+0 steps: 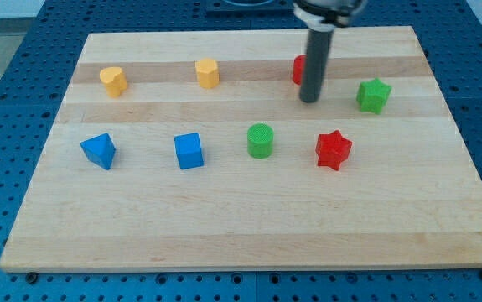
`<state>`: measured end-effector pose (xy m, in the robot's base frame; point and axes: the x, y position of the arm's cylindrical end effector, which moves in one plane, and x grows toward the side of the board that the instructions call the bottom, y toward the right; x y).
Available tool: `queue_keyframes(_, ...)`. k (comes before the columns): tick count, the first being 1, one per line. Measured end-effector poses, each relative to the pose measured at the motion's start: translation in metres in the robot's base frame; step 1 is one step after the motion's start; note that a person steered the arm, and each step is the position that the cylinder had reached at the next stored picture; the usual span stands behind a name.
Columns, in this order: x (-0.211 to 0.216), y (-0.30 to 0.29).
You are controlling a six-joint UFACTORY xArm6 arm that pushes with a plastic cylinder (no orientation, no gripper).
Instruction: Move the red star to the bottom right of the board
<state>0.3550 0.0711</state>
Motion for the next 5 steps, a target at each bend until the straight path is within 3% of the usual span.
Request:
queue_keyframes(1, -0.002, -0.069)
queue_keyframes(2, 0.011, -0.087)
queue_keyframes(4, 0.053, 0.009)
queue_keyframes(5, 0.096, 0.018)
